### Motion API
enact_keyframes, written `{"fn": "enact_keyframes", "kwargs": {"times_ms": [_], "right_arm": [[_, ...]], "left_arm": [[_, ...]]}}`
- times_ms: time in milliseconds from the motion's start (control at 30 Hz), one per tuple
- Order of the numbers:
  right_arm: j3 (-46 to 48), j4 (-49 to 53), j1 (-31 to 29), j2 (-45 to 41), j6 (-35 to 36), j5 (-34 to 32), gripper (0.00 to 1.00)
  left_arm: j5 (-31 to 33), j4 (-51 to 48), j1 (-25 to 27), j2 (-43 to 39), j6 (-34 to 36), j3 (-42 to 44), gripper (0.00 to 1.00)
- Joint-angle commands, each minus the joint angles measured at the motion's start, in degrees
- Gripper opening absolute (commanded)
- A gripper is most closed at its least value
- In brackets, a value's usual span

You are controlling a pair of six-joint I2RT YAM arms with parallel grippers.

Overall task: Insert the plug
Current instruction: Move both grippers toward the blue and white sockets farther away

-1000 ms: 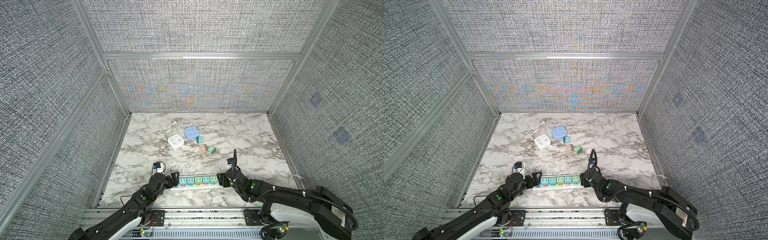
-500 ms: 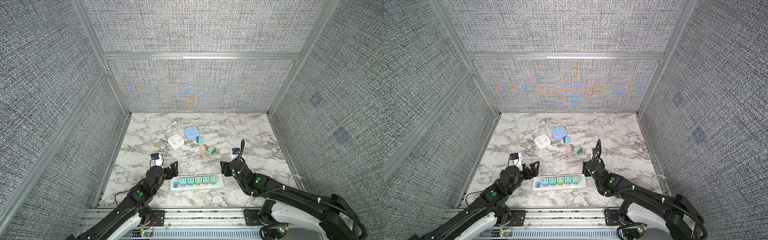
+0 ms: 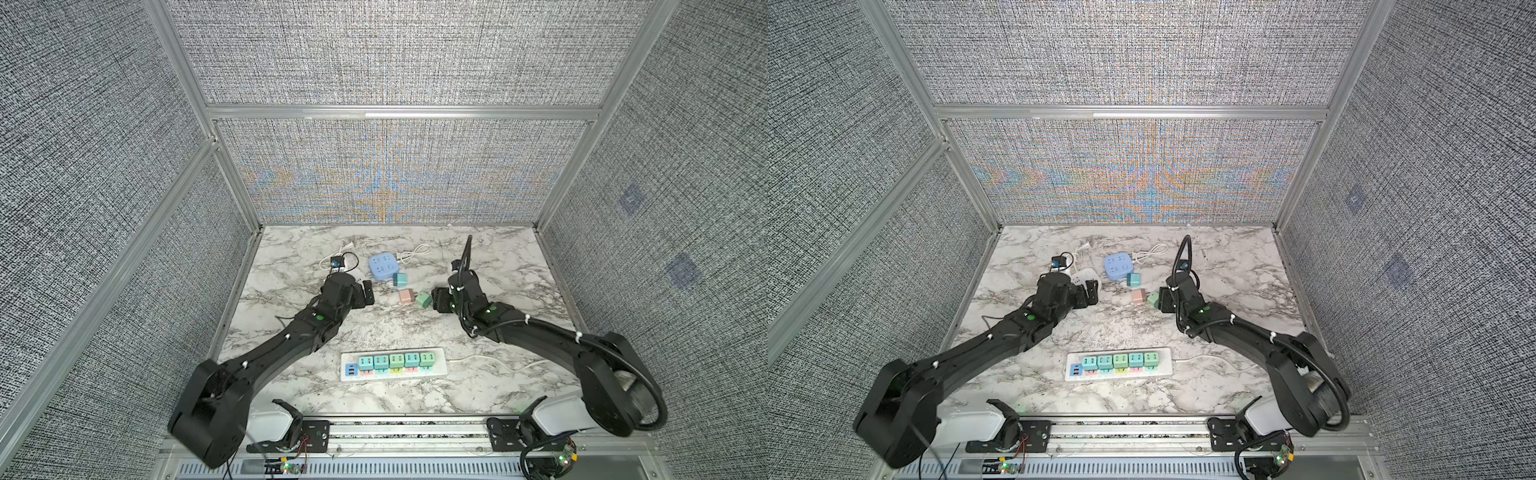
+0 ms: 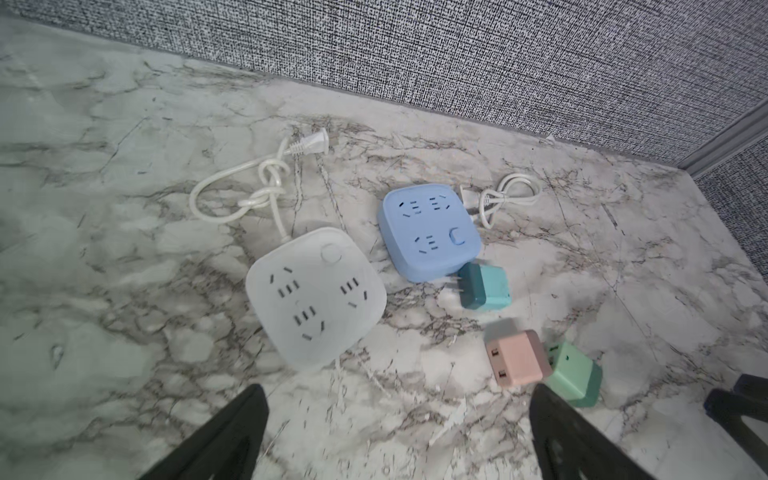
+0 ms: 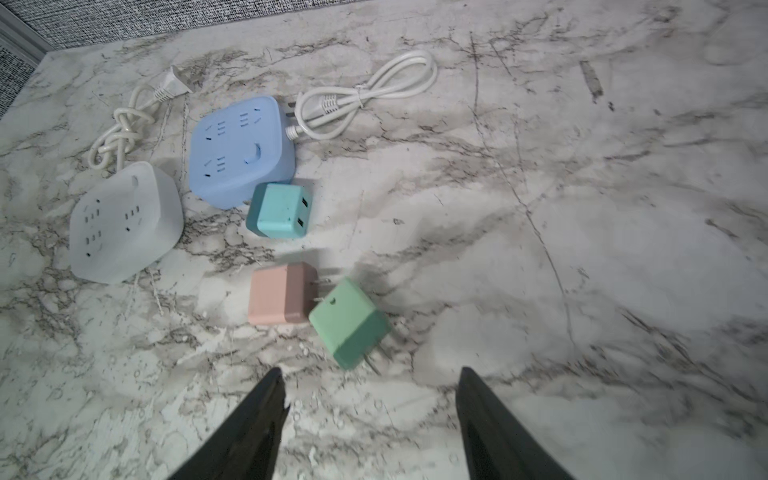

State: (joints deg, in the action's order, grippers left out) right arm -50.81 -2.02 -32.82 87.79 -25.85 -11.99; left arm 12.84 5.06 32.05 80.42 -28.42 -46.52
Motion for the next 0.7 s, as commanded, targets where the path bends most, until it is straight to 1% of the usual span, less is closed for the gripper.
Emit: {"fn": "enact_keyframes", "kwargs": {"times_ms": [0, 133, 233, 467, 567, 667], "right_arm": [[-6.25, -1.59, 1.96, 5.99, 1.85, 5.85, 0.66], [-15.67, -0.2, 4.54, 14.64, 3.2, 11.61, 0.63], [-22.24, 0.24, 5.84, 20.34, 4.04, 14.04, 0.62], [-37.27, 4.68, 8.25, 32.18, 5.83, 18.17, 0.6], [-41.1, 5.5, 8.71, 35.31, 6.33, 19.25, 0.6], [-44.99, 7.02, 8.96, 38.07, 6.92, 20.45, 0.6]], "left_arm": [[-2.72, 2.25, -1.58, 7.16, 2.49, -5.74, 0.99], [-4.36, 5.26, -3.43, 16.55, 3.6, -13.09, 0.99], [-6.72, 6.37, -4.81, 23.57, 4.08, -19.38, 0.99], [-12.45, 3.74, -7.26, 39.59, 3.89, -35.57, 0.97], [-12.84, 0.69, -7.86, 44.63, 4.6, -41.74, 0.97], [-14.01, -0.67, -8.16, 48.2, 5.54, -45.88, 0.97]]}}
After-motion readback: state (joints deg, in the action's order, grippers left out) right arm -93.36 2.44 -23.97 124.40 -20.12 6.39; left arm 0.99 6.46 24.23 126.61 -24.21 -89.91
